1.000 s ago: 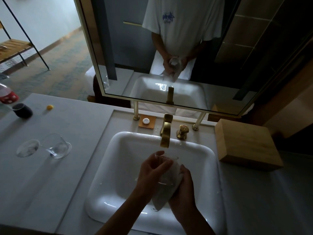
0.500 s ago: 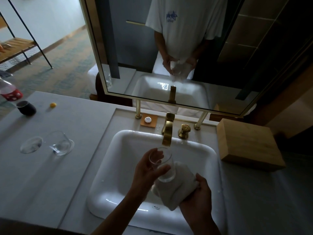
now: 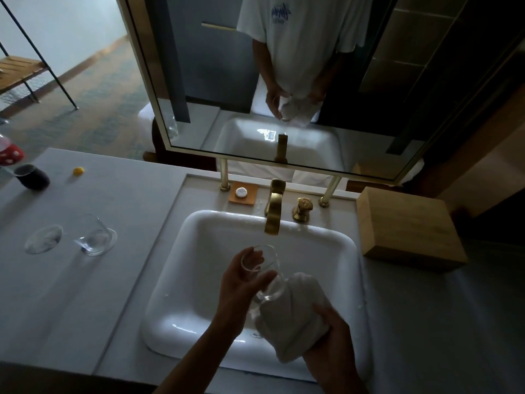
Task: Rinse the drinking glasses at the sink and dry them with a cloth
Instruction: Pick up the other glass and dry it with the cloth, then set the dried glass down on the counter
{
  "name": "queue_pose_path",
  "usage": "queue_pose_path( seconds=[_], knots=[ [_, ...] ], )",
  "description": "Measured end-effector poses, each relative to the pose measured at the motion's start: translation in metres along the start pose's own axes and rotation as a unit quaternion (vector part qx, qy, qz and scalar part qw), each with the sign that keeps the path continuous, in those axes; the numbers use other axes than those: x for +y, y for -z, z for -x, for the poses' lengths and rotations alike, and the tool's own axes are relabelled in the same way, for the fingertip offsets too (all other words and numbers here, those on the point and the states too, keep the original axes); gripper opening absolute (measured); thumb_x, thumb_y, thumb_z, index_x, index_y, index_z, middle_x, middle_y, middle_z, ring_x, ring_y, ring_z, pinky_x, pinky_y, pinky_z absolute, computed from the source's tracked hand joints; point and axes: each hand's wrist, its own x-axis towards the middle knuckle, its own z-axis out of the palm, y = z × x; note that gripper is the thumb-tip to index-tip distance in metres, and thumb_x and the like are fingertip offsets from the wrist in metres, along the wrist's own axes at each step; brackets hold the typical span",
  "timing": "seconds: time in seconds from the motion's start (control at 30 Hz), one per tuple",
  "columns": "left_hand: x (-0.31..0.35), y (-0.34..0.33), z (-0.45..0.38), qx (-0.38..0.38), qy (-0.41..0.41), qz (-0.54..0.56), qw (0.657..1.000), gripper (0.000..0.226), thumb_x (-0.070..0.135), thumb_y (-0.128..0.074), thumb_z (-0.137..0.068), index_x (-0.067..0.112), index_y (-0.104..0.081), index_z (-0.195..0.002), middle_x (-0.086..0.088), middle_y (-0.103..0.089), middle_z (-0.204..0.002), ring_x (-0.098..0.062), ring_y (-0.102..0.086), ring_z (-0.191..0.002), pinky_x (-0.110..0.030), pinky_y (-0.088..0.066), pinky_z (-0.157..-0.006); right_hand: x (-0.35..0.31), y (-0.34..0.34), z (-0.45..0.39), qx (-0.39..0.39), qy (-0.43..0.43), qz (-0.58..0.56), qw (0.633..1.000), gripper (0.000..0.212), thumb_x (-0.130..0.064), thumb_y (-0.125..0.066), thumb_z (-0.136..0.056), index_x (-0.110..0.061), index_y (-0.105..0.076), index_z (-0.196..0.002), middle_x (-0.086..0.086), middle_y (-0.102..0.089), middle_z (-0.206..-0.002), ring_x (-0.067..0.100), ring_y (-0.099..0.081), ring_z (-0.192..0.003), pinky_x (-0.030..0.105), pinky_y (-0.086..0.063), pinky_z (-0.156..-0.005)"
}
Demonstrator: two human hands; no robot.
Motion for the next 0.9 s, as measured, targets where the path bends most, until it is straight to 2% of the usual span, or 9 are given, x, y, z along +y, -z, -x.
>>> queue_pose_path(
  seconds=[0.13,0.23,0.37,0.47,0.57,0.67,0.73,0.8,0.9],
  knots=[
    [-0.015,-0.001,0.004,0.010,0.042,0.043,0.998,0.059,0.012,-0.083,-0.064,0.020,-0.062,-0.119,-0.009,-0.070,-0.118,-0.011,-0.072,-0.103,-0.021,-0.058,-0.077,-0.033,0.027,0.001,0.026,0.021,0.020,0.999,0.051,-0.036,-0.056,-0.091,-0.002,-0.058,-0.129,0.021,-0.063,-0.122,0.037,-0.063,-0.109,0.041,-0.054,-0.087],
    [-0.023,-0.007,0.006,0.003,0.056,0.059,0.997,0.059,0.006,-0.081,-0.063,0.013,-0.063,-0.119,-0.012,-0.071,-0.115,-0.012,-0.074,-0.097,-0.019,-0.058,-0.072,-0.058,0.059,-0.001,0.001,0.045,0.031,0.998,0.026,-0.029,-0.059,-0.093,-0.008,-0.061,-0.109,0.014,-0.059,-0.111,0.021,-0.063,-0.088,0.024,-0.054,-0.062],
    [-0.031,-0.020,0.007,-0.012,0.052,0.054,0.997,0.071,0.011,-0.087,-0.061,0.006,-0.062,-0.127,-0.011,-0.073,-0.115,-0.021,-0.071,-0.107,-0.023,-0.059,-0.079,-0.093,0.122,-0.006,0.082,0.067,-0.023,0.994,0.090,-0.040,-0.086,-0.060,-0.012,-0.053,-0.139,0.002,-0.066,-0.127,0.015,-0.064,-0.103,0.033,-0.051,-0.083],
    [-0.038,-0.032,0.011,0.003,0.062,0.077,0.995,0.073,0.013,-0.087,-0.059,0.006,-0.061,-0.127,-0.013,-0.073,-0.114,-0.027,-0.069,-0.110,-0.024,-0.060,-0.082,-0.140,0.142,0.000,0.127,0.126,0.009,0.984,0.033,-0.035,-0.055,-0.097,-0.018,-0.067,-0.123,-0.005,-0.075,-0.109,0.005,-0.072,-0.088,0.035,-0.056,-0.085],
    [-0.042,-0.042,0.014,0.019,0.079,0.093,0.992,0.095,0.035,-0.100,-0.040,0.011,-0.062,-0.123,-0.011,-0.075,-0.111,-0.022,-0.072,-0.105,-0.026,-0.059,-0.080,-0.184,0.166,0.003,0.199,0.201,0.096,0.954,0.043,-0.023,-0.046,-0.093,-0.012,-0.058,-0.133,0.011,-0.067,-0.121,0.019,-0.069,-0.096,0.037,-0.053,-0.081],
    [-0.044,-0.051,0.019,0.037,0.091,0.102,0.990,0.108,0.042,-0.102,-0.030,0.009,-0.061,-0.125,-0.011,-0.075,-0.112,-0.021,-0.072,-0.103,-0.032,-0.053,-0.088,-0.206,0.187,-0.017,0.286,0.229,0.342,0.865,0.045,-0.040,-0.053,-0.083,-0.016,-0.069,-0.118,0.039,-0.060,-0.108,0.018,-0.059,-0.080,0.024,-0.053,-0.075],
    [-0.046,-0.057,0.021,0.041,0.094,0.096,0.990,0.100,0.033,-0.101,-0.040,0.007,-0.060,-0.127,-0.012,-0.074,-0.114,-0.023,-0.072,-0.105,-0.034,-0.051,-0.090,-0.209,0.226,-0.048,0.278,0.179,0.546,0.770,0.045,-0.053,-0.045,-0.077,-0.048,-0.066,-0.117,0.039,-0.059,-0.112,0.024,-0.057,-0.076,0.020,-0.047,-0.071],
    [-0.046,-0.063,0.023,0.043,0.093,0.097,0.990,0.081,0.018,-0.095,-0.053,0.008,-0.060,-0.125,-0.013,-0.073,-0.114,-0.026,-0.070,-0.107,-0.034,-0.051,-0.090,-0.201,0.237,-0.067,0.222,0.150,0.710,0.651,0.066,-0.050,-0.046,-0.075,-0.037,-0.049,-0.140,0.028,-0.048,-0.142,0.040,-0.055,-0.114,0.041,-0.045,-0.093],
    [-0.047,-0.071,0.025,0.049,0.099,0.097,0.989,0.077,0.017,-0.088,-0.058,0.005,-0.058,-0.128,-0.014,-0.073,-0.115,-0.024,-0.070,-0.106,-0.033,-0.051,-0.089,-0.169,0.218,-0.067,0.101,0.058,0.816,0.566,0.083,-0.060,-0.041,-0.082,-0.030,-0.014,-0.154,0.006,-0.004,-0.165,0.028,-0.013,-0.151,0.055,-0.021,-0.116]
  ],
)
